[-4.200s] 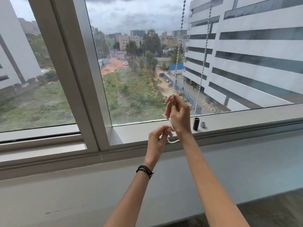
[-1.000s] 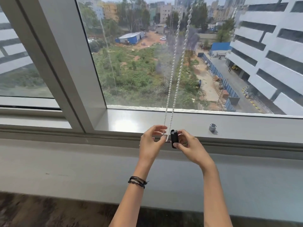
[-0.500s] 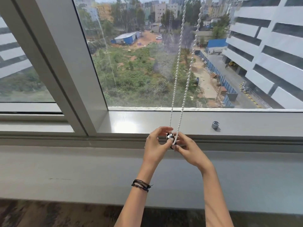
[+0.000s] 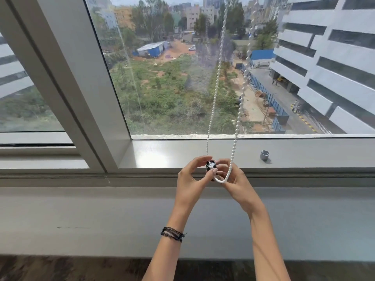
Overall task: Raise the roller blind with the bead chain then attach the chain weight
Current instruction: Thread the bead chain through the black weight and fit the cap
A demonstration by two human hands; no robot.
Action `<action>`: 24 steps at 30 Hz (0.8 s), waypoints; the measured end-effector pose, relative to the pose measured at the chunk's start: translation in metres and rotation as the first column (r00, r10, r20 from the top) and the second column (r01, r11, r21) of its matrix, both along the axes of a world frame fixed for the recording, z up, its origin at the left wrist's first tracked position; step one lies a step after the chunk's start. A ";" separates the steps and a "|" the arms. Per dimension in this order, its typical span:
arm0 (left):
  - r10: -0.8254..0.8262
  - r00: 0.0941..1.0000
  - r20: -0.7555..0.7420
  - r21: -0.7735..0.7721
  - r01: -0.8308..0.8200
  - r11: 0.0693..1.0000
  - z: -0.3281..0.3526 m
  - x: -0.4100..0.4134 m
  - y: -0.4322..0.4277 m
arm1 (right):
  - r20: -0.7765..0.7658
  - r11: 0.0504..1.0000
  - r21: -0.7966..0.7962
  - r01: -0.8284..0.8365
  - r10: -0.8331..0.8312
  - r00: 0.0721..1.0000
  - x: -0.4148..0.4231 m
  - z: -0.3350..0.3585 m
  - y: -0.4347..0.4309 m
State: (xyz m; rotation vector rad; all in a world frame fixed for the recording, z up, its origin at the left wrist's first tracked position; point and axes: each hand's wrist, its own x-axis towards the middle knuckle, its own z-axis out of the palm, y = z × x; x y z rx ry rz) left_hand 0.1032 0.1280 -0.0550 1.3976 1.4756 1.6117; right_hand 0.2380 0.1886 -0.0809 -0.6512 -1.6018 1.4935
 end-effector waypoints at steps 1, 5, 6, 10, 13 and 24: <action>-0.002 1.000 0.004 0.006 0.002 1.000 0.000 0.000 0.000 | -0.029 1.000 -0.024 0.013 -0.014 0.999 -0.001 -0.002 0.000; 0.000 1.000 0.009 0.010 0.000 1.000 -0.001 -0.001 0.000 | -0.094 0.994 -0.091 0.056 -0.065 0.993 -0.002 -0.009 -0.002; 0.001 1.000 0.007 0.010 -0.001 1.000 -0.001 0.000 0.000 | -0.097 0.994 -0.092 0.059 -0.068 0.993 -0.002 -0.010 -0.003; -0.001 1.000 0.010 0.017 0.001 1.000 0.000 0.001 -0.002 | -0.118 0.992 -0.097 0.086 -0.097 0.988 -0.003 -0.011 -0.006; -0.020 0.999 0.048 0.020 0.019 1.000 0.001 0.001 -0.003 | -0.132 0.989 -0.113 0.099 -0.114 0.985 -0.002 -0.008 -0.008; -0.059 0.996 0.069 0.034 0.057 0.998 0.003 0.001 -0.004 | -0.136 0.989 -0.108 0.103 -0.117 0.984 0.001 -0.001 -0.013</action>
